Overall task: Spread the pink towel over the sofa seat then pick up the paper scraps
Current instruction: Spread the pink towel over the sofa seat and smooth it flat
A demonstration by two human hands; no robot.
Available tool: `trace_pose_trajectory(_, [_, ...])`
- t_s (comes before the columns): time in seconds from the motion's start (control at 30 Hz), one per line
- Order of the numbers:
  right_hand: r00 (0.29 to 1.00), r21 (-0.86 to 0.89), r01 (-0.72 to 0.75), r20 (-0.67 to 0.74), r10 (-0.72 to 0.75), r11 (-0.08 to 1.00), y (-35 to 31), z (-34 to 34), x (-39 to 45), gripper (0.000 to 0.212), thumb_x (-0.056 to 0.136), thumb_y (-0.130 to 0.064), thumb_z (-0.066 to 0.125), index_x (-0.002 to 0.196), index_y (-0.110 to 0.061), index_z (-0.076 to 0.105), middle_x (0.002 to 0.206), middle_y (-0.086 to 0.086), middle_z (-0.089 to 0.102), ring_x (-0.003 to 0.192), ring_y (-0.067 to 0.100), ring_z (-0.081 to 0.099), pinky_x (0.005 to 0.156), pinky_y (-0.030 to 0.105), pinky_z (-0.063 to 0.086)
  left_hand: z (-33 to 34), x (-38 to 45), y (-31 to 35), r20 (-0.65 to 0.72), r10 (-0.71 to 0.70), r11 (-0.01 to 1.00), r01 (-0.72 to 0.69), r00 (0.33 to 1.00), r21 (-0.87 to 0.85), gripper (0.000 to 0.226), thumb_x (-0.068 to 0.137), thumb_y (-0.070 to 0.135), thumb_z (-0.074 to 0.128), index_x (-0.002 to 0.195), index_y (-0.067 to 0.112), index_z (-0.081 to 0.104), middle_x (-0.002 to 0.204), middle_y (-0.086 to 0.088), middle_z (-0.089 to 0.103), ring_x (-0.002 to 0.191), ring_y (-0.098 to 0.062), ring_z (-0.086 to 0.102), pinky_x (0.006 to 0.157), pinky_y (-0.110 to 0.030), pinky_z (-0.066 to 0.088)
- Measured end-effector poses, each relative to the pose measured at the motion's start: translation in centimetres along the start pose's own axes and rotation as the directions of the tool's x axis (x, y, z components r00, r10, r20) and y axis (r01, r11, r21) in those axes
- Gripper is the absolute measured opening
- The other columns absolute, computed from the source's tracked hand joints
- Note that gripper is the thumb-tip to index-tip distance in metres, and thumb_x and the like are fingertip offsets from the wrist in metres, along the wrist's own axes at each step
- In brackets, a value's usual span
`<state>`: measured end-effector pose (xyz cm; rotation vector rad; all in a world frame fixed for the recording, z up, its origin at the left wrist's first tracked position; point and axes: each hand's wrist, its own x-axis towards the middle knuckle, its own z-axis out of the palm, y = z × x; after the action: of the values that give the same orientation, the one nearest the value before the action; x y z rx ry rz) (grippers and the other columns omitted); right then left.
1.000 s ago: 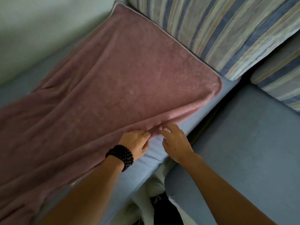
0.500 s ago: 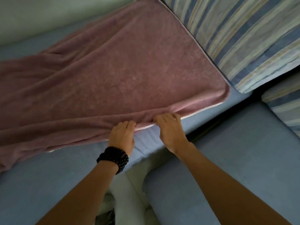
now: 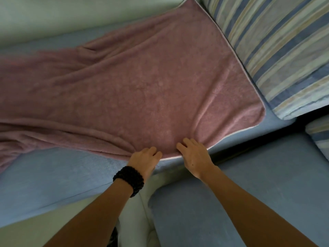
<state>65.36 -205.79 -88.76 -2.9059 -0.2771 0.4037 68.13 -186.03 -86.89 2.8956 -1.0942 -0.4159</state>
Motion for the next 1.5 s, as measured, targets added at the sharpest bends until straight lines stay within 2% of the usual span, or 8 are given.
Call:
trace_pose_trajectory(0.2, [0.996,-0.087,-0.089,0.009,0.090,0.992,-1.5,0.1,0.4,0.042,0.081,-0.020,0.067,0.120,-0.021,0.051,0.117,0.006,0.055,0.105,0.027,0.053,0.087,0.040,0.046,0.0,-1.2,-1.4,-0.172,-0.188,0.976,0.203,0.967,0.073,0.042,0.043,-0.005,0.073,0.079,0.015,0.063,0.076,-0.007,0.058,0.065,-0.028,0.056,0.057,-0.035,0.044])
trace_pose_trajectory(0.4, [0.983,-0.066,0.054,-0.173,-0.065,0.996,-8.5,0.2,2.2,0.048,0.060,-0.013,0.080,0.105,-0.019,0.063,0.096,0.007,0.062,0.084,0.027,0.058,0.069,0.039,0.046,-0.6,-4.9,-6.9,-0.288,-0.361,0.918,0.393,0.887,0.058,0.034,0.059,-0.002,0.071,0.089,0.012,0.066,0.083,-0.012,0.060,0.071,-0.029,0.055,0.063,-0.036,0.041])
trace_pose_trajectory(0.6, [0.905,0.074,0.250,-0.372,-0.206,0.965,-16.6,0.4,5.7,0.051,0.070,0.003,0.067,0.118,-0.015,0.067,0.094,0.006,0.066,0.081,0.027,0.061,0.066,0.040,0.048,-0.7,-6.5,-10.5,-0.364,-0.347,0.935,0.349,0.864,-0.064,0.016,0.066,0.002,0.070,0.078,0.010,0.064,0.074,-0.007,0.064,0.066,-0.029,0.060,0.062,-0.036,0.046])
trace_pose_trajectory(0.77, [0.888,0.063,0.307,-0.378,-0.262,0.950,-18.2,0.8,5.1,0.018,0.081,-0.015,0.055,0.086,-0.010,0.072,0.080,0.006,0.067,0.069,0.027,0.062,0.055,0.037,0.048,-0.1,-9.2,-12.0,-0.275,-0.321,0.945,0.286,0.906,-0.161,0.018,0.061,-0.009,0.071,0.069,0.005,0.061,0.062,-0.011,0.060,0.057,-0.030,0.058,0.050,-0.034,0.048])
trace_pose_trajectory(0.9, [0.935,0.128,0.208,-0.318,-0.158,0.970,-18.3,2.8,2.3,0.008,0.074,-0.008,0.071,0.081,-0.009,0.067,0.077,0.007,0.062,0.065,0.025,0.059,0.048,0.038,0.051,0.7,-10.9,-12.3,-0.184,-0.163,0.977,0.134,0.969,-0.163,0.016,0.061,-0.003,0.073,0.067,0.007,0.061,0.062,-0.010,0.060,0.057,-0.029,0.058,0.050,-0.034,0.049])
trace_pose_trajectory(1.1, [0.964,0.134,0.107,-0.256,-0.069,0.985,-18.4,4.5,1.0,0.012,0.077,-0.009,0.071,0.087,-0.012,0.066,0.085,0.006,0.063,0.071,0.022,0.059,0.056,0.037,0.053,2.4,-12.5,-12.1,-0.140,-0.153,0.988,0.147,0.978,-0.047,0.029,0.056,0.018,0.074,0.082,0.015,0.061,0.078,-0.005,0.058,0.070,-0.027,0.056,0.060,-0.034,0.044])
trace_pose_trajectory(1.37, [0.981,0.053,0.033,-0.195,-0.022,0.998,-19.9,4.1,2.1,0.015,0.076,-0.018,0.065,0.091,-0.016,0.062,0.094,0.004,0.063,0.083,0.024,0.058,0.067,0.039,0.050,2.7,-14.6,-17.9,-0.330,-0.327,0.943,0.327,0.885,-0.059,0.016,0.069,0.018,0.069,0.080,0.010,0.061,0.078,-0.009,0.058,0.075,-0.030,0.054,0.071,-0.039,0.045])
trace_pose_trajectory(1.5, [0.961,0.054,0.146,-0.246,-0.128,0.988,-25.0,3.7,4.8,0.024,0.087,-0.027,0.061,0.110,-0.021,0.062,0.107,0.001,0.064,0.097,0.023,0.059,0.082,0.040,0.047,2.3,-15.5,-19.6,-0.349,-0.282,0.959,0.259,0.894,-0.110,0.017,0.070,0.008,0.075,0.085,0.008,0.067,0.082,-0.009,0.065,0.078,-0.030,0.061,0.070,-0.038,0.048])
